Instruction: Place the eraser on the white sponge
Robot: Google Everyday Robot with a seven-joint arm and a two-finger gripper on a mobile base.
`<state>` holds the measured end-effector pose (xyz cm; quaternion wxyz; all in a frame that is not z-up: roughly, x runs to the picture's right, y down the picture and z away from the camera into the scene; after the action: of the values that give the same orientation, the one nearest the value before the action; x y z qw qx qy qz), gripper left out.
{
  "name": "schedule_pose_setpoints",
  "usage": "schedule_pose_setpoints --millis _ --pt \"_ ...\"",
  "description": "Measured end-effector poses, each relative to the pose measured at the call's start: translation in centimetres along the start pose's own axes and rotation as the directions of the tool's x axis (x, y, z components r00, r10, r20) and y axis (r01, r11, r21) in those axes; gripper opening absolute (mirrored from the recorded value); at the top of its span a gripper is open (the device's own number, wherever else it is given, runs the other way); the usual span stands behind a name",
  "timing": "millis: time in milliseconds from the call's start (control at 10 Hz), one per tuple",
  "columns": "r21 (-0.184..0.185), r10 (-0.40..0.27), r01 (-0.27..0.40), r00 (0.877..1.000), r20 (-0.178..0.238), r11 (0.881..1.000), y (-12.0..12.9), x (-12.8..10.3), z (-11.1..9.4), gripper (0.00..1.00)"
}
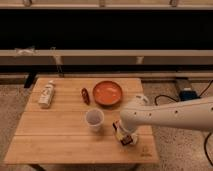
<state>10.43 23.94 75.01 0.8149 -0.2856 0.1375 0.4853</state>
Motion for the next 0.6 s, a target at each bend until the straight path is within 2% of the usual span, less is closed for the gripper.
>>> schedule_pose_setpoints --millis 400,600 --pt "0.025 0.070 -0.070 0.998 0.005 0.997 -1.5 1.1 1.0 0.52" --pt "0.039 0.081 -0.081 0.997 0.004 0.996 -2.0 1.1 1.2 0.68"
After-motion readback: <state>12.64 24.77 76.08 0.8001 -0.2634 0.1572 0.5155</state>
